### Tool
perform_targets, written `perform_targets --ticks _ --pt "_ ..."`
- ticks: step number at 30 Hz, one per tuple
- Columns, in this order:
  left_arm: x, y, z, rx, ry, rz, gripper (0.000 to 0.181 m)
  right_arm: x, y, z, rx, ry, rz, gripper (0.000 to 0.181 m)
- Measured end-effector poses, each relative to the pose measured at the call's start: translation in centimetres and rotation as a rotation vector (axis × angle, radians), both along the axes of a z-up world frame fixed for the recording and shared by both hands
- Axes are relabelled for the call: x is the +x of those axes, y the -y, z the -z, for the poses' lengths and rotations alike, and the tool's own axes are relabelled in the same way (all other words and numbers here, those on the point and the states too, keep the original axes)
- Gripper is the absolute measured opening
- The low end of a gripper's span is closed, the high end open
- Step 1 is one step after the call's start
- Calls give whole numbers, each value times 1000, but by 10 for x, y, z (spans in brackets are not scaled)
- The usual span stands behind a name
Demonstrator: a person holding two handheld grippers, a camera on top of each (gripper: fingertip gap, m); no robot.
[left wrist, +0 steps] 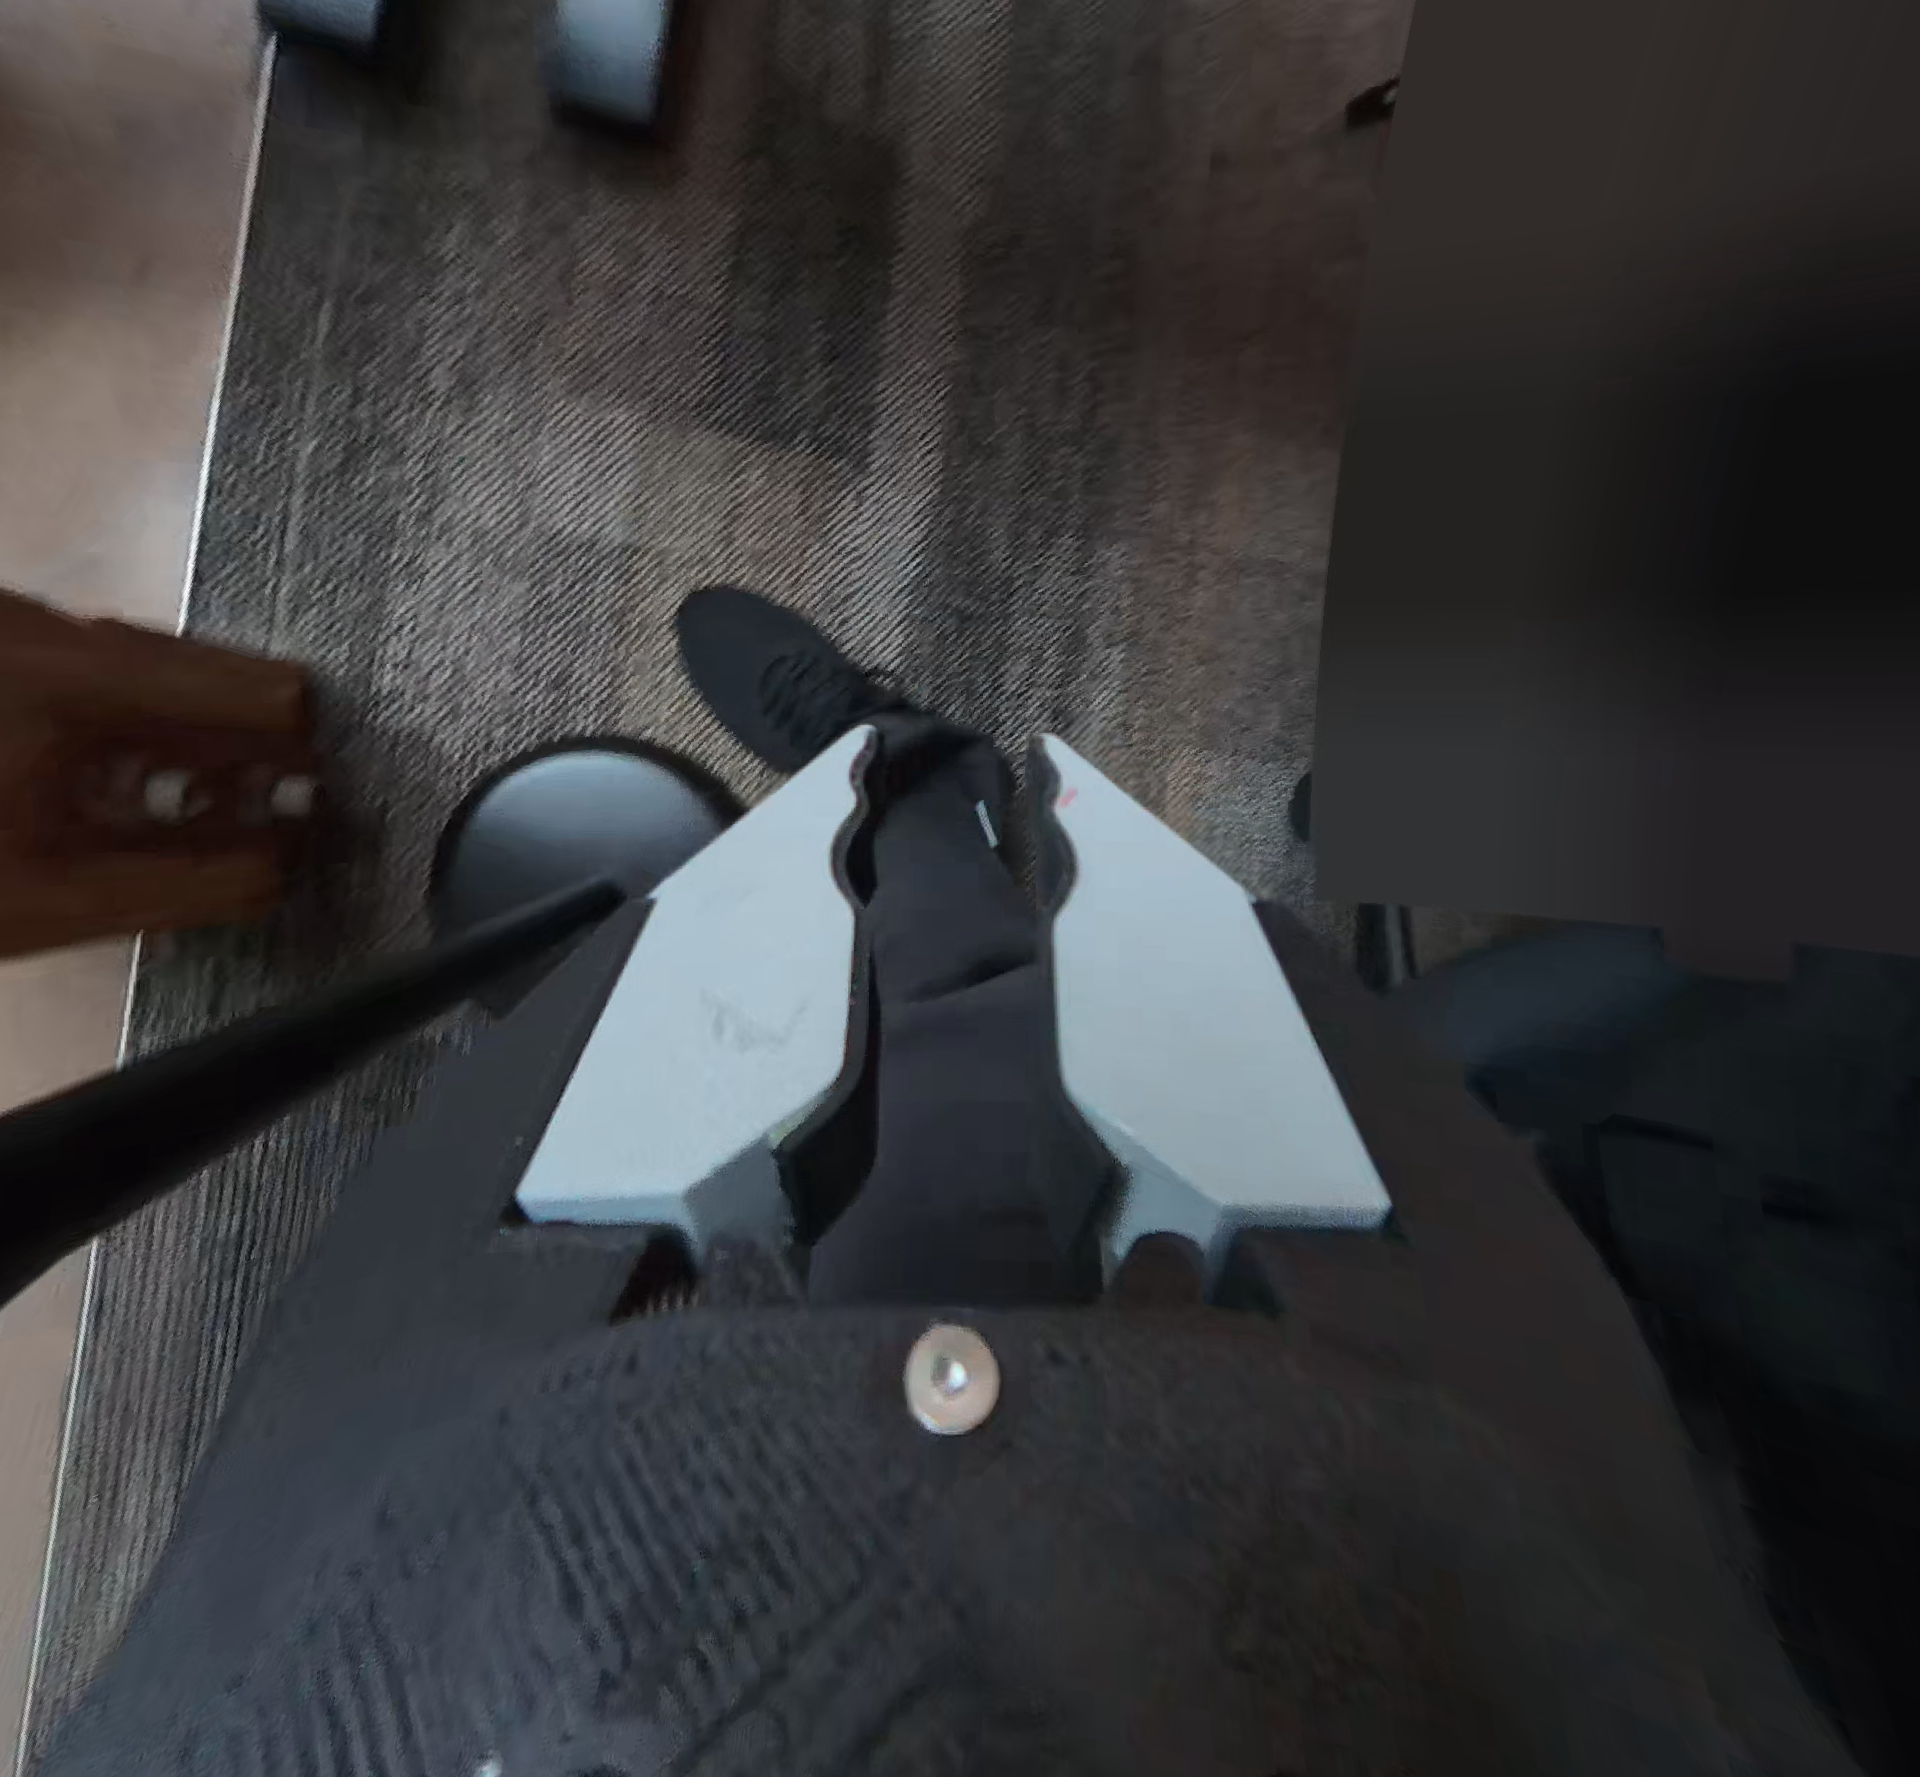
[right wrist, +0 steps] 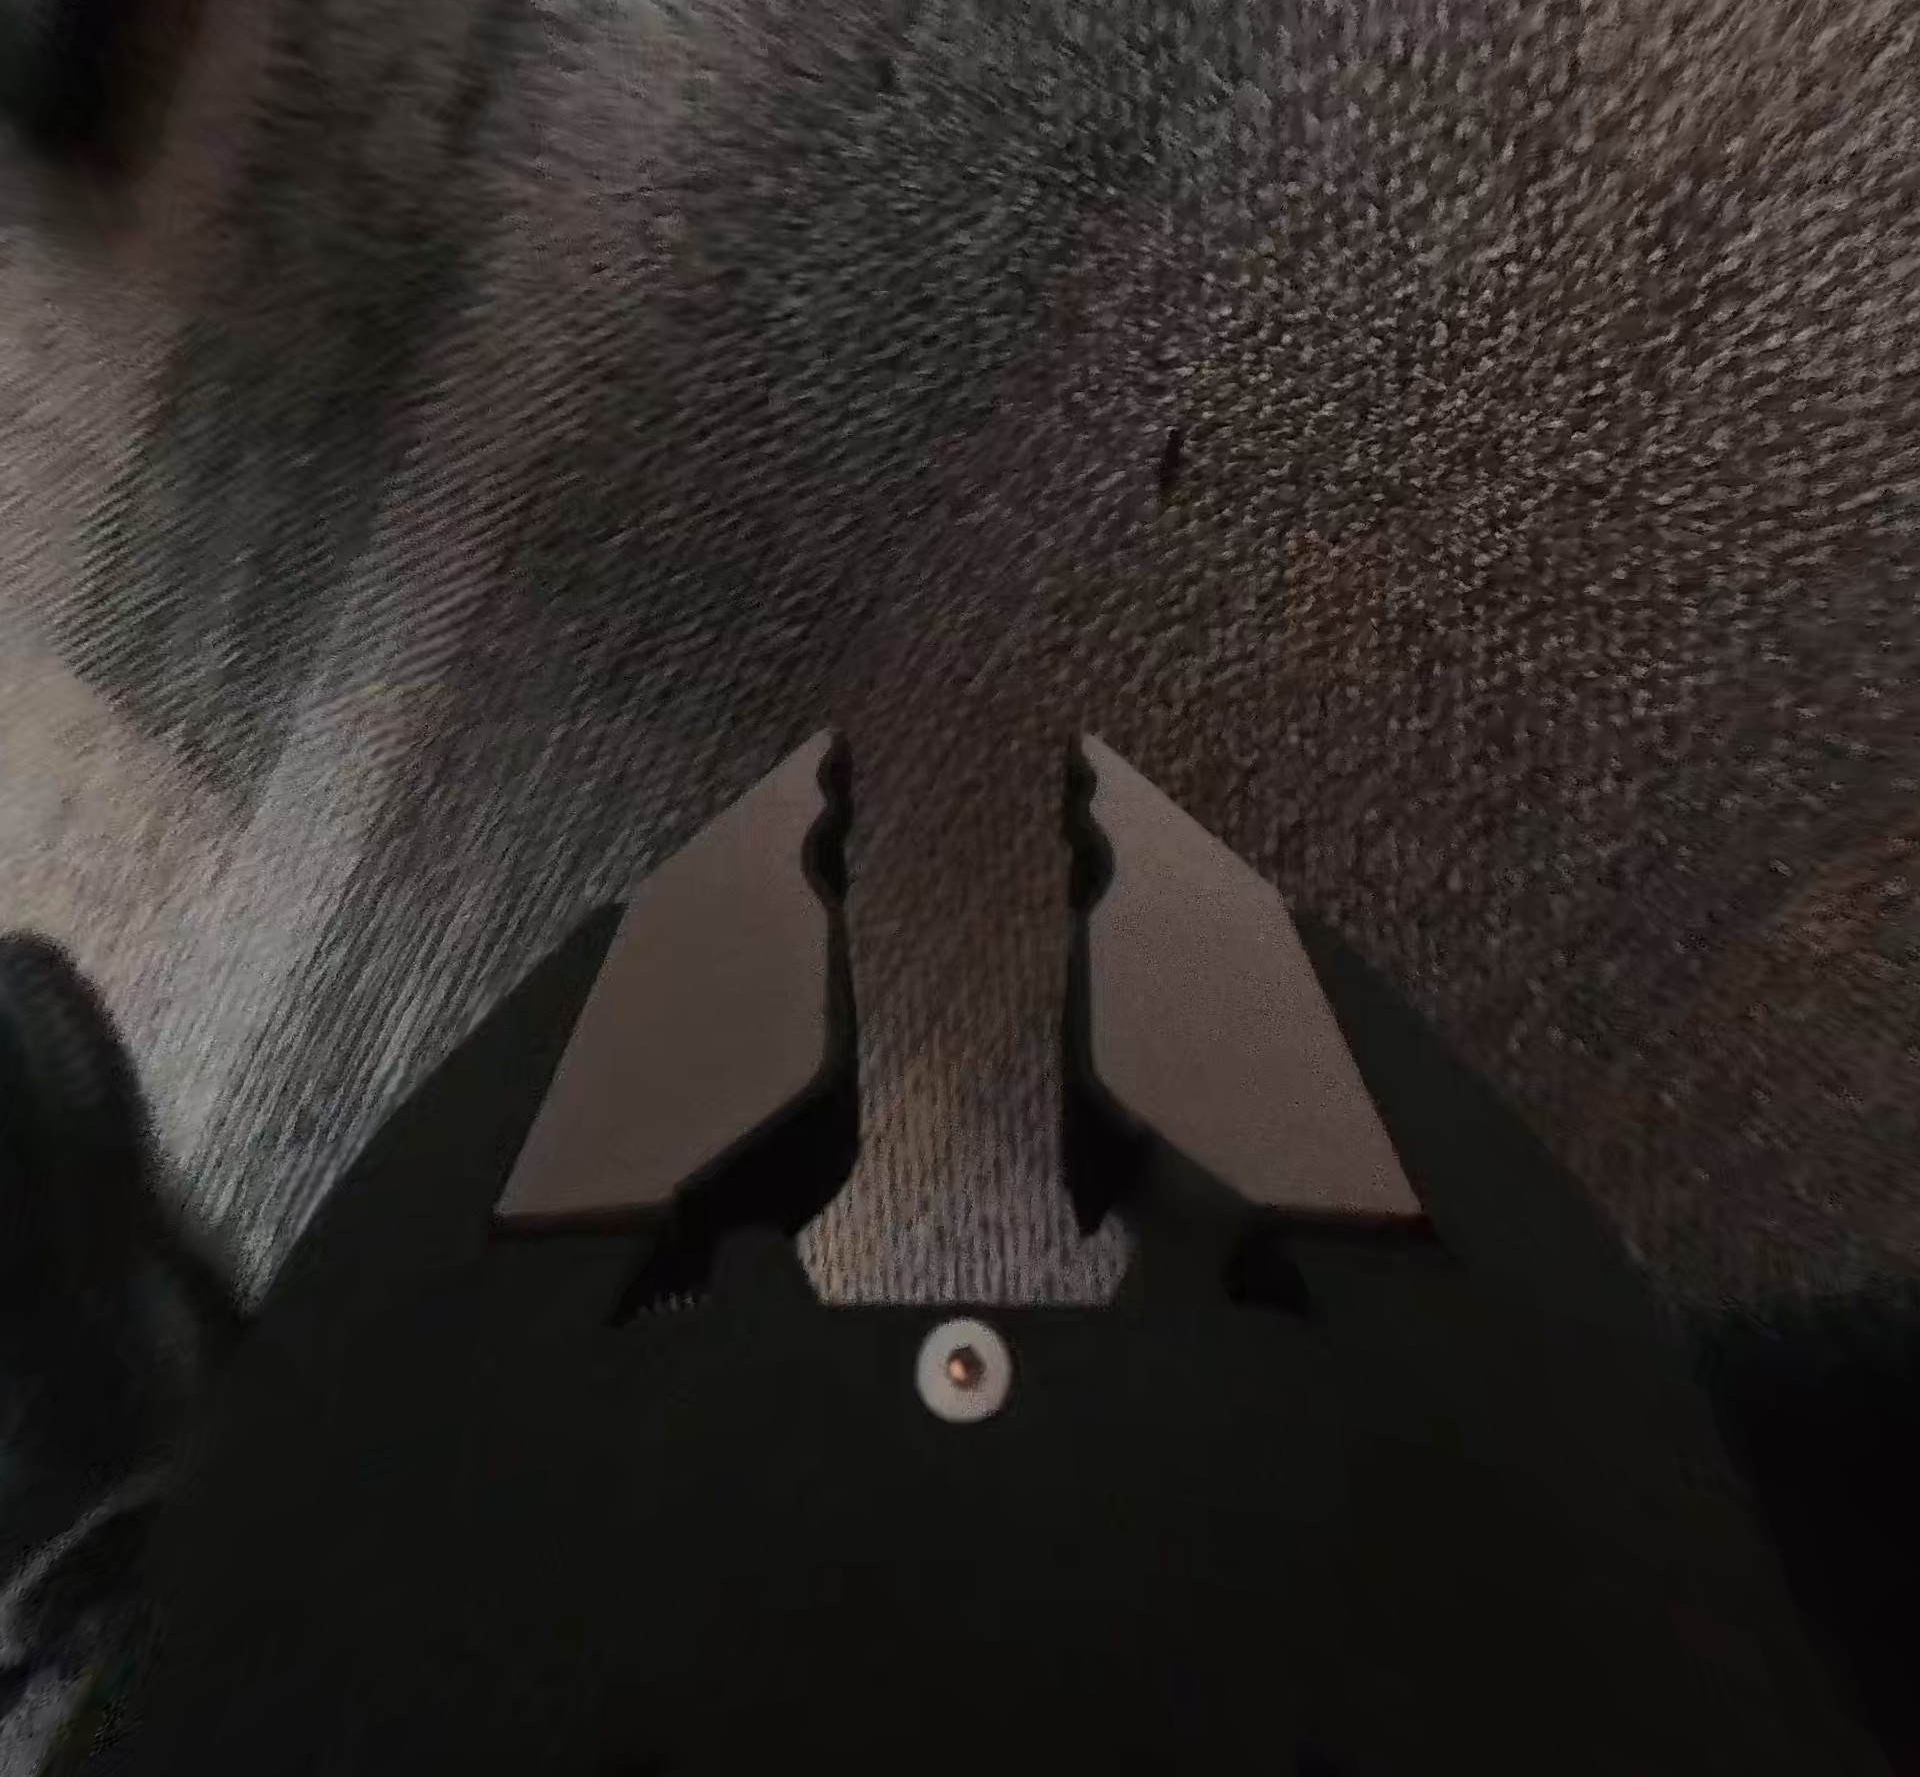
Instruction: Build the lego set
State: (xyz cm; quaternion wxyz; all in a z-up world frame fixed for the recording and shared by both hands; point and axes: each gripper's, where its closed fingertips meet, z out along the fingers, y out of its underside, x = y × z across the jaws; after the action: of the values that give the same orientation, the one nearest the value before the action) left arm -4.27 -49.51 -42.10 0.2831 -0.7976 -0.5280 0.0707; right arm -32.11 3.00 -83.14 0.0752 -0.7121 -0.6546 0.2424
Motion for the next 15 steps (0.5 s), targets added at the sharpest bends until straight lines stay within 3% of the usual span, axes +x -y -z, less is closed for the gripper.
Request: perform_targets --ticks 2,5,9,15 --pt "-5 20 14 -4 52 -87 25 -28 -8 39 7 65 36 45" --pt "-17 36 25 44 97 -211 25 -62 -18 73 58 115 65 40" --pt "-26 46 42 57 124 -290 29 -94 -22 94 69 146 102 28" --pt "-28 53 36 76 91 -402 26 -92 -37 116 127 243 101 21"
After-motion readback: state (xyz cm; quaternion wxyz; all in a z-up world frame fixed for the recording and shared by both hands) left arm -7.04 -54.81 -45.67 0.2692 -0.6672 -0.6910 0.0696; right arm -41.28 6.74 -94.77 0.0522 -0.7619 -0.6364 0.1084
